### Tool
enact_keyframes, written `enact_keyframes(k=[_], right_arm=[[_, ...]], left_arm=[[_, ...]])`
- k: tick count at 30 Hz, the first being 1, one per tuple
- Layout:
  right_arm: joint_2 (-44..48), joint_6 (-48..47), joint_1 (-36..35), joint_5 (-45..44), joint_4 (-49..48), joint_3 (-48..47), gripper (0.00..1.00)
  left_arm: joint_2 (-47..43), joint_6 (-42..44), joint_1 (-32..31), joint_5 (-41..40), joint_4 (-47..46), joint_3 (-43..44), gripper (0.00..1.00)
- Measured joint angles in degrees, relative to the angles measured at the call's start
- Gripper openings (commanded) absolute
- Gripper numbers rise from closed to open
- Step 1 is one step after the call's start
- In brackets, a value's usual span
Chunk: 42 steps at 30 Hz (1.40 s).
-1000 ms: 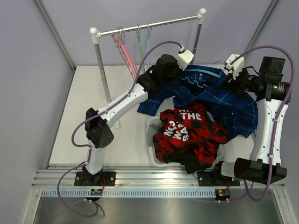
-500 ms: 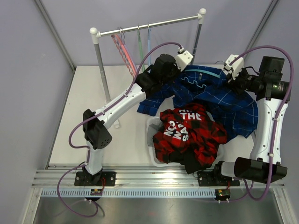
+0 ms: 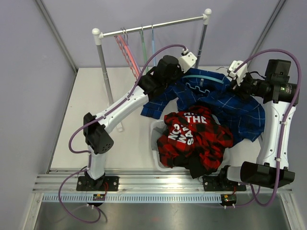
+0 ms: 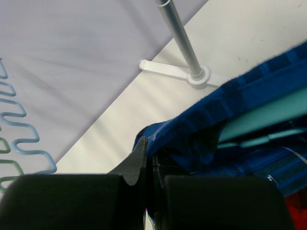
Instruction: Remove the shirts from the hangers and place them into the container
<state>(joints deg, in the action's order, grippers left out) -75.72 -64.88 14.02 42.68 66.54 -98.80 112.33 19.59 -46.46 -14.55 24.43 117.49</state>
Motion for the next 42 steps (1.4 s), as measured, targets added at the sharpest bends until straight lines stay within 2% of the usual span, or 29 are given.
enact_keyframes(k=[7,14,20,27,29,30,31,42], right_arm=[[2.1,-5.2,0.0,5.3,3.9,-1.1,0.0],[2.5,3.6,0.3,6.3,0.1,-5.4,0.0],[2.4,11.5,0.8,4.2,-4.5,-5.4,0.0],[2.4,15.7,1.1,4.6,-7.3,-4.6,0.0],[2.4,16.8,1.5,5.1,-7.6,-4.6,0.0],[2.4,17.3,1.7,5.4,-7.8,-4.6,0.0],[2.4,18.0,1.9,5.6,-8.1,-4.6,0.0],[2.3,22.6,3.6,7.0,-8.9,-4.8,0.0]], left_arm=[[-0.3,2.6,-0.9,-5.0,-2.1,-1.0,0.0],[-2.8,1.5,-1.0,-3.0,-5.0,-5.7,0.0],[-5.8,-2.1,0.7,0.2,-5.7,-8.2,0.2],[-8.2,-8.0,4.4,6.3,-6.1,-10.0,0.25],[-8.5,-8.8,4.6,7.0,-6.0,-10.3,0.21],[-8.5,-9.2,4.7,7.3,-6.0,-10.3,0.13],[-8.5,-9.6,4.7,7.8,-6.1,-10.4,0.0],[-9.2,-10.2,4.7,9.3,-6.7,-11.5,0.0]])
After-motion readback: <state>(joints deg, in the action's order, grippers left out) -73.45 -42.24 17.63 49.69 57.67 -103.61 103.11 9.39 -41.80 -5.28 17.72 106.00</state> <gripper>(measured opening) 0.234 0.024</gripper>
